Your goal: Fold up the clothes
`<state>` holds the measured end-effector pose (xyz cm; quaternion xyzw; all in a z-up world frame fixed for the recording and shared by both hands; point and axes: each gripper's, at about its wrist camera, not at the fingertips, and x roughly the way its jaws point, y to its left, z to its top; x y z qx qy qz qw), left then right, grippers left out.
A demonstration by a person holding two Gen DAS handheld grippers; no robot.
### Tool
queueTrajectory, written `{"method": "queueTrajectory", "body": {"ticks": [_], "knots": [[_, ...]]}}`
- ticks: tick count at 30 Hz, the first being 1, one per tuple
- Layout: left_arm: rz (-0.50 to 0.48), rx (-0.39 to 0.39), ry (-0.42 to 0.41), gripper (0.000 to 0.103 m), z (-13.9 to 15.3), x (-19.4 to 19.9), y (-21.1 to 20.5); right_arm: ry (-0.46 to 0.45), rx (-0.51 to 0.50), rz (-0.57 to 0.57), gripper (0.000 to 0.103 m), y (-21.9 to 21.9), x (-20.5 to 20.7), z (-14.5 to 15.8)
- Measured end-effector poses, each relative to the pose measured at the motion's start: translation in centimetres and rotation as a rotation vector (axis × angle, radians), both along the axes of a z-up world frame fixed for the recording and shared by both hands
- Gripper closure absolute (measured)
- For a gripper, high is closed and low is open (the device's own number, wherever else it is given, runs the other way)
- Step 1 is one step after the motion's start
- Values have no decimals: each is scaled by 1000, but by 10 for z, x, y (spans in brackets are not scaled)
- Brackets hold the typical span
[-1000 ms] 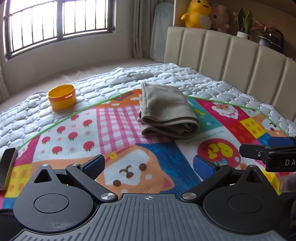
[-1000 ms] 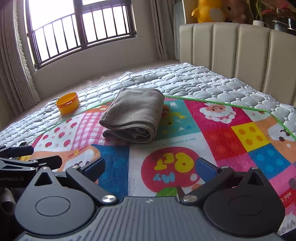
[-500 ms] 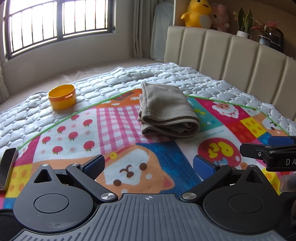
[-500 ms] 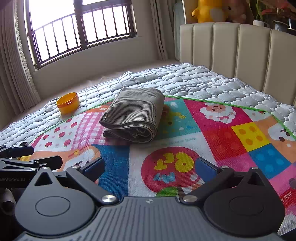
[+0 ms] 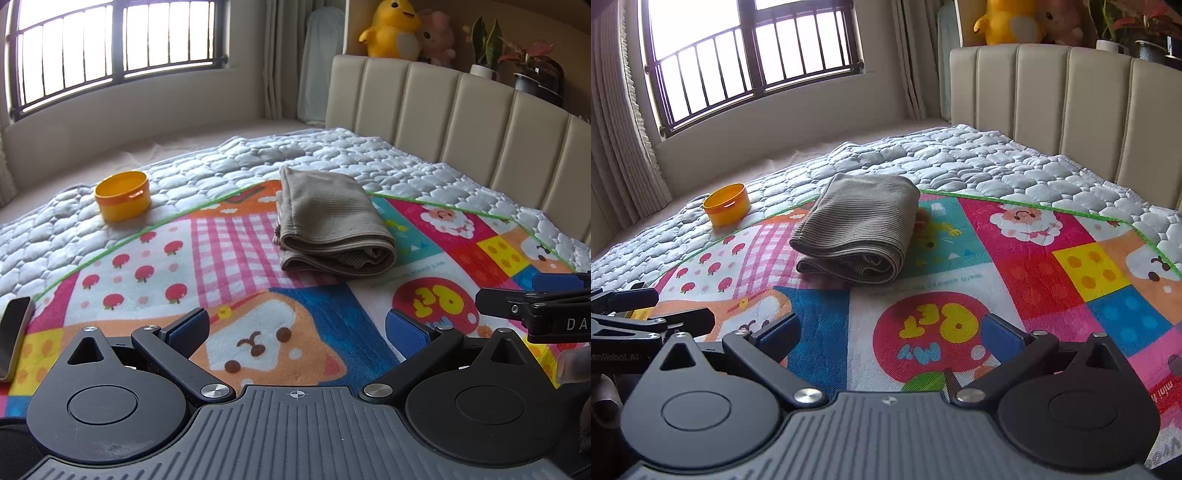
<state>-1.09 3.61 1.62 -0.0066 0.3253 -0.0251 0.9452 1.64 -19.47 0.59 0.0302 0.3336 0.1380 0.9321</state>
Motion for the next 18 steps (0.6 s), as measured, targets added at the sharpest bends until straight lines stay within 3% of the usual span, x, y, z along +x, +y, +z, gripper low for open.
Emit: {"method": "queueTrajectory", "body": {"ticks": [18], "knots": [[16, -18, 12, 0, -1, 2, 6, 10, -7, -4, 0, 1, 1, -2]]}}
